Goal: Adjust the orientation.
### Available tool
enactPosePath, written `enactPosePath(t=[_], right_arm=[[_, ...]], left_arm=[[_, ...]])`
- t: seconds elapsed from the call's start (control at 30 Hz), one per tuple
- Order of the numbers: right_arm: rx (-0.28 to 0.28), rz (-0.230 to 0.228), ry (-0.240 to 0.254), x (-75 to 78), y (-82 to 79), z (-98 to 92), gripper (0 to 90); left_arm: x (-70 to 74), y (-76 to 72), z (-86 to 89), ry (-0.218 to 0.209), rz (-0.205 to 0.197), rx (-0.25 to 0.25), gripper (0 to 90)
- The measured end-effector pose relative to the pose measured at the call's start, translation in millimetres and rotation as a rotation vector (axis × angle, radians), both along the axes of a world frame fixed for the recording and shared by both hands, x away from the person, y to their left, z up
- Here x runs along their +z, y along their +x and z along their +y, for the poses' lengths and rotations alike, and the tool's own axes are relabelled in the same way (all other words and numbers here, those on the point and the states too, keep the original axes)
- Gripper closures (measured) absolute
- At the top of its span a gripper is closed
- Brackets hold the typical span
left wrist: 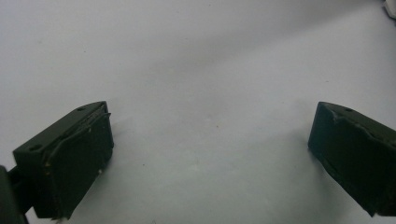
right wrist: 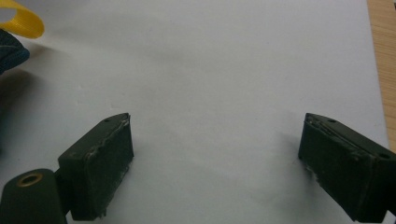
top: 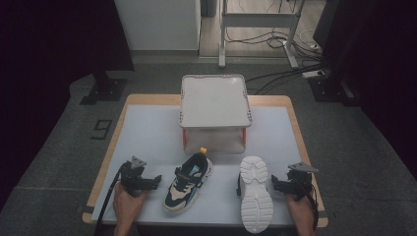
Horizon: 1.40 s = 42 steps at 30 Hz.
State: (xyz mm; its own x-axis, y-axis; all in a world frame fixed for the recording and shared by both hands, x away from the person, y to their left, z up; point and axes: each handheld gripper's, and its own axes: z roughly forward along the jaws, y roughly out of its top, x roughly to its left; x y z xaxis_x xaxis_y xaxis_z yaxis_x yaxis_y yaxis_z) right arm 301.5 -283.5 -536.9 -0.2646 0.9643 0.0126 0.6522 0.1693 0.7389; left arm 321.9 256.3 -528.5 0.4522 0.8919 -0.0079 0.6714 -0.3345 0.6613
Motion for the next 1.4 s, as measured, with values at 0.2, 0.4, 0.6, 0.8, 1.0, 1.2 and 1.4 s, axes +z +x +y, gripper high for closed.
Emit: enactPosePath(t=[0.2,0.4,0.6,0.8,1.0,1.2,1.4], right_arm=[[0.001,-0.001,0.000,0.0,-0.1,0.0,9.8],[0.004,0.001,0.000,0.2,-0.3,-0.1,10.1],[0.004,0.000,0.000,0.2,-0.3,-0.1,10.2],[0.005,0.000,-0.001,0.2,-0.3,-0.1,10.2],[0.006,-0.001,-0.001,0.2,-0.4,-0.1,10.4],[0.006,-0.001,0.000,0.2,-0.4,-0.1,10.5],[0.006,-0.001,0.000,0.2,-0.4,-0.1,10.6]], left_arm=[[-0.2,-0.1,-0.2,0.000,-0.002,0.001,0.0],[-0.2,-0.1,-0.1,0.000,-0.001,0.000,0.0],[0.0,-0.1,0.0,0.002,-0.001,-0.001,0.0],[0.2,0.0,0.2,0.000,0.001,-0.004,0.0],[9.8,-6.6,0.7,-0.010,0.018,-0.002,0.0],[40.7,-30.4,-5.0,-0.047,-0.027,-0.051,0.0],[56.1,-52.7,-37.9,-0.040,-0.049,-0.133,0.0]])
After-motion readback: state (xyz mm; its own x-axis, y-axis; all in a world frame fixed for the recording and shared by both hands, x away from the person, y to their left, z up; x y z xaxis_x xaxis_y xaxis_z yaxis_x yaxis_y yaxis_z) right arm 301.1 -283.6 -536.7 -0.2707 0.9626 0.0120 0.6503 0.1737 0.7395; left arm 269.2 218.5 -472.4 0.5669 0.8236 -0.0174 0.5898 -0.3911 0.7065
